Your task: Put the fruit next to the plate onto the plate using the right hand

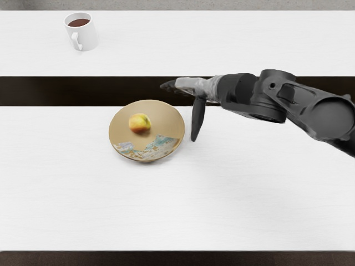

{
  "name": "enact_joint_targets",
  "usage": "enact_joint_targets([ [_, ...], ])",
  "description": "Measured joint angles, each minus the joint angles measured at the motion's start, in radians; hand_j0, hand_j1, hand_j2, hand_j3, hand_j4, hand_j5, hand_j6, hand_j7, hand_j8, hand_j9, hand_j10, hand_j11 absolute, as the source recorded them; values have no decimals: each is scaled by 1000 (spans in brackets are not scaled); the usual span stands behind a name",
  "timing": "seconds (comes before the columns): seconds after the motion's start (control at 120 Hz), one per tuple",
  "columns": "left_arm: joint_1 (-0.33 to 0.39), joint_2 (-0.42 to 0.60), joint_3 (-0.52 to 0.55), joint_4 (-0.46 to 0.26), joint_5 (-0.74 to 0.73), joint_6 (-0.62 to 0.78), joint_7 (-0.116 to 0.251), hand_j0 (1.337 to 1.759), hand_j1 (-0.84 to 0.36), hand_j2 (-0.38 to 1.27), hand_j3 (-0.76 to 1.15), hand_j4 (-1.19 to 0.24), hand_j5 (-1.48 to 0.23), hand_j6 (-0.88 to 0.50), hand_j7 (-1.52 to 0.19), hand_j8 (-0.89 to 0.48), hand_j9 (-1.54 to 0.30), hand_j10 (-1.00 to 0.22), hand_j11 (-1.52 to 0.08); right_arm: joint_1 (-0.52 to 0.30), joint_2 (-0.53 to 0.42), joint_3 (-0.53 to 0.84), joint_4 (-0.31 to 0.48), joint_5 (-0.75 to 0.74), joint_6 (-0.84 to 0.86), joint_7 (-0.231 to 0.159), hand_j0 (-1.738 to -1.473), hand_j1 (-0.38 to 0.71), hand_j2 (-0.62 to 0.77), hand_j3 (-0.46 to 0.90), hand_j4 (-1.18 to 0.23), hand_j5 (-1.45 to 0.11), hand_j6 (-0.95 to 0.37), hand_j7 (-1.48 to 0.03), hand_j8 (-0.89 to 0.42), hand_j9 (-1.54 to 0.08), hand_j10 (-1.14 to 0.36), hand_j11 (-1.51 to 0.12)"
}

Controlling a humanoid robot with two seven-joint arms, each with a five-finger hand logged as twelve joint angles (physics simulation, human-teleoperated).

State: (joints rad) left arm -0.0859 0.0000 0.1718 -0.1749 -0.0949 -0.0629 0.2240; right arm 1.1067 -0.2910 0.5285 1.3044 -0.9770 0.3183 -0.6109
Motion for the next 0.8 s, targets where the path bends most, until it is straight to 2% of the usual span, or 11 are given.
enact_joint_targets([
  [0.175, 0, 0, 0, 0, 0, 0, 0, 1658, 349, 0, 0, 0, 0, 0, 0, 0, 0, 0, 0, 14, -161, 73, -16, 238, 218, 0, -1658, -331, -1, 0, -17, -22, -17, -21, -16, -22, -17, -22],
  [0.3, 0, 0, 0, 0, 0, 0, 0, 1658, 349, 0, 0, 0, 0, 0, 0, 0, 0, 0, 0, 16, -317, 83, -29, 437, 270, 0, -1658, -339, 0, 0, -10, -12, -10, -12, -10, -12, -10, -12],
  [0.408, 1, 0, 0, 0, 1, 0, 0, 1658, 349, 0, 0, 0, 0, 0, 0, 0, 0, 0, 0, 6, -404, 83, -33, 563, 285, 0, -1658, -344, 0, 0, -6, -7, -7, -7, -6, -7, -6, -7],
  [0.617, 0, 0, 0, 0, 0, 0, 0, 1658, 349, 0, 0, 0, 0, 0, 0, 0, 0, 0, 0, -11, -526, 78, -35, 734, 292, 0, -1658, -347, 0, 0, -3, -3, -4, -2, -3, -3, -3, -3],
  [0.8, 1, 0, 0, -3, 0, 0, 0, 1658, 349, 0, 0, 0, 0, 0, 0, 0, 0, 0, 0, -17, -587, 74, -34, 799, 293, 0, -1658, -349, 0, 0, -2, -1, -2, -1, -2, -1, -2, -1],
])
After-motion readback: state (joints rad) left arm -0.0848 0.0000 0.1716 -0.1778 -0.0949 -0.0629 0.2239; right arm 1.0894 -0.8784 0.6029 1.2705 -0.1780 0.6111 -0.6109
